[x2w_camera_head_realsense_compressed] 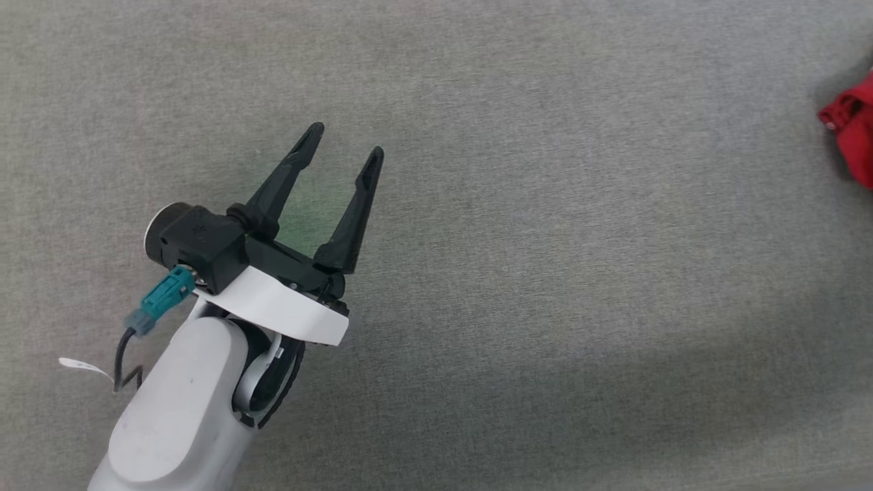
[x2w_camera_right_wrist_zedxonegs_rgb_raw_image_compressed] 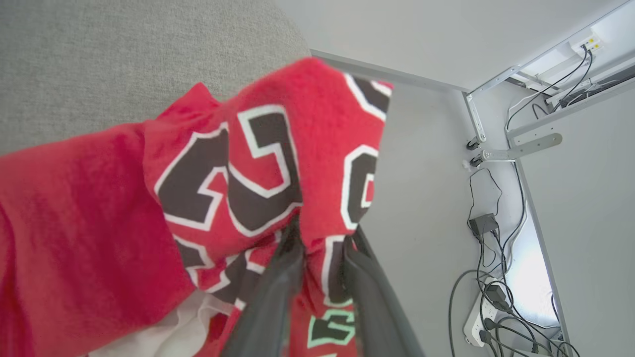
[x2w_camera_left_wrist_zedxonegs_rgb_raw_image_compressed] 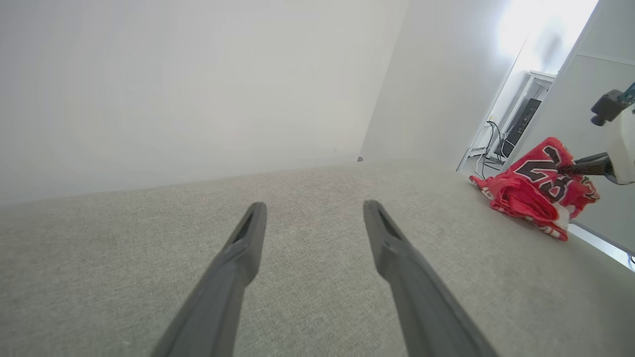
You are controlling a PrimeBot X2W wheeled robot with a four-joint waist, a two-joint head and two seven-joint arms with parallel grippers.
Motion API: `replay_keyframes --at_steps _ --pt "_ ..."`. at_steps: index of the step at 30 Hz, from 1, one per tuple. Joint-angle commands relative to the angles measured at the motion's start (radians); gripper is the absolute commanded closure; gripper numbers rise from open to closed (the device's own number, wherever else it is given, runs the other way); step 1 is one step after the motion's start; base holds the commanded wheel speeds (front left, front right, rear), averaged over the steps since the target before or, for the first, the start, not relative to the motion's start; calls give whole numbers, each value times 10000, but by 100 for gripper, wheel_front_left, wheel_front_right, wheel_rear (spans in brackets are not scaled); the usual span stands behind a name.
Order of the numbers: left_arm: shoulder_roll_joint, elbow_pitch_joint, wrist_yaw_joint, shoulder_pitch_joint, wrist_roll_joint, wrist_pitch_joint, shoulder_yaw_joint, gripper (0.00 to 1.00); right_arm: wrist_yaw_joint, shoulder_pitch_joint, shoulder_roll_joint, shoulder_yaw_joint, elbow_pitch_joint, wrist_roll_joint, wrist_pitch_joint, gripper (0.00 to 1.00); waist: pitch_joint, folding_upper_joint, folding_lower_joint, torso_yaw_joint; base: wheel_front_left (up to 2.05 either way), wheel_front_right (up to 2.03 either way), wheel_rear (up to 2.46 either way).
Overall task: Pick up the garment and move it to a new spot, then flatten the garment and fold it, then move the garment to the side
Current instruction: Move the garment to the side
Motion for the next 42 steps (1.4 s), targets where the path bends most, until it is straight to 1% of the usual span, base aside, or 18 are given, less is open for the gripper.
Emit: replay_keyframes --at_steps 1,3,13,16,21,26,29,32,37,42 --pt "35 25 -35 -94 -32 -45 45 0 -7 -136 95 -4 117 -114 -111 0 28 0 0 55 0 0 0" --pt "48 22 -35 -56 -69 -45 133 0 -7 -342 150 -31 369 -226 -280 0 35 0 0 96 0 0 0" --pt "48 -162 -35 213 -11 -45 588 0 -7 -1105 -117 -130 1046 -499 -1076 0 -38 0 0 204 0 0 0" --pt "5 -234 -35 295 28 -45 762 0 -7 -1230 -33 -154 1201 -484 -1275 0 -53 0 0 221 0 0 0" --pt "-80 -270 -35 494 46 -45 975 0 -7 -1158 438 -4 1196 -157 -1684 0 -162 0 0 243 0 0 0" --pt "-130 -323 -35 793 89 -45 1317 0 -7 -754 949 422 759 344 -2259 0 -451 0 0 259 0 0 0" --pt "-197 -288 -35 1013 113 -45 1698 0 -7 -443 1233 672 381 740 -2605 0 -665 0 0 243 0 0 0" --pt "-270 -267 -35 1120 79 -45 1940 0 -7 -188 1334 877 98 902 -2864 0 -820 0 0 237 0 0 0" --pt "-352 -325 -35 1454 160 -45 2356 0 -7 486 1625 1297 -778 1511 -3573 0 -1226 0 0 243 0 0 0" --pt "-416 -561 -35 1879 321 -45 2820 0 -7 1217 1661 1553 -1550 1900 -4395 0 -1670 0 0 317 0 0 0"
